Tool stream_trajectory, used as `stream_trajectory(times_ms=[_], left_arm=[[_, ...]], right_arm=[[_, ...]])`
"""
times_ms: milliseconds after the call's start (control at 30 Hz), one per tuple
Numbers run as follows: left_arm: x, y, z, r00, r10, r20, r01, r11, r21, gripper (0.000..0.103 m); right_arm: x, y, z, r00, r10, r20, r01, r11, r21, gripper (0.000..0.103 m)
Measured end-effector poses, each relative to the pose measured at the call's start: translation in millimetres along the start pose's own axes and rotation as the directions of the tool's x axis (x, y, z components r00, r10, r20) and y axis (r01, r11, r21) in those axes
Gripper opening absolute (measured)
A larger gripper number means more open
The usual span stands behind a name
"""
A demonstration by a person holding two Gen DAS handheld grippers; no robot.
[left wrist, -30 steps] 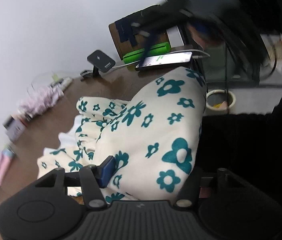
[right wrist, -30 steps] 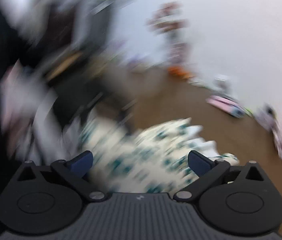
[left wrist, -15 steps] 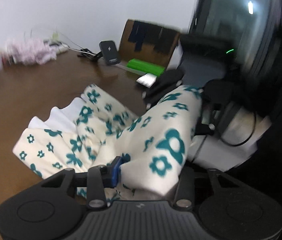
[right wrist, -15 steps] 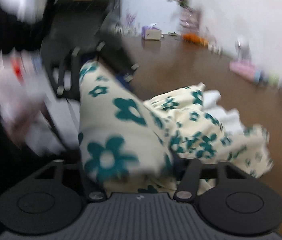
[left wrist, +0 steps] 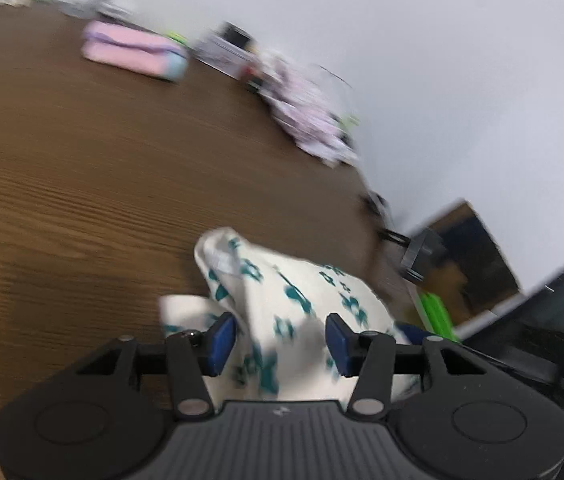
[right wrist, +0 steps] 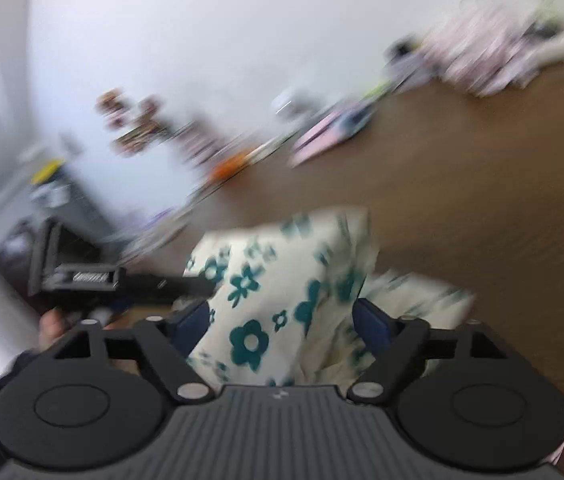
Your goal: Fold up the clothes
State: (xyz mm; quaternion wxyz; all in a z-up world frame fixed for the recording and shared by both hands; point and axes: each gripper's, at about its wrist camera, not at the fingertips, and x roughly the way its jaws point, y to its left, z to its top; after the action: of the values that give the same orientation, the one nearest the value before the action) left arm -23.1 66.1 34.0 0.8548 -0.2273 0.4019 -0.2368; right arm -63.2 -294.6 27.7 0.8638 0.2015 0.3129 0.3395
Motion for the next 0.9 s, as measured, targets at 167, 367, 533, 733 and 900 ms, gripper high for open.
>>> stream_trajectory(times_ms=[167,367,533,733,900], left_arm=[[2.2,4.4,2.5,0.994,0.104,0.045,-0.105,0.994,0.022,0.072],[26.5,7.0,8.1,0.995,0.094,-0.037,-0.093,0.995,0.029,0.072],[33.8,10.3,6.3,0.997,0.06,-0.049,-0.059,0.998,0.023,0.051],[37.5,15.9,11.1,0.998,0.027,-0.061,-0.027,1.0,-0.002,0.053],[40.0,13.7,10.7,0.998,0.028,-0.061,-0.028,1.0,0.015,0.054]], right_arm=[[-11.3,6.5,-9.9,0.99,-0.134,0.04,0.131,0.99,0.058,0.103],[28.4,-9.6,-17.4,0.994,-0.105,-0.015,0.105,0.959,0.265,0.102],[61.9,-17.9,-21.7,1.0,-0.014,-0.013,0.018,0.959,0.283,0.065],[53.4,-7.6,-10.3,0.998,-0.051,0.025,0.044,0.974,0.221,0.067],[27.7,8.7,-13.9,0.973,-0.205,0.106,0.191,0.973,0.128,0.1]])
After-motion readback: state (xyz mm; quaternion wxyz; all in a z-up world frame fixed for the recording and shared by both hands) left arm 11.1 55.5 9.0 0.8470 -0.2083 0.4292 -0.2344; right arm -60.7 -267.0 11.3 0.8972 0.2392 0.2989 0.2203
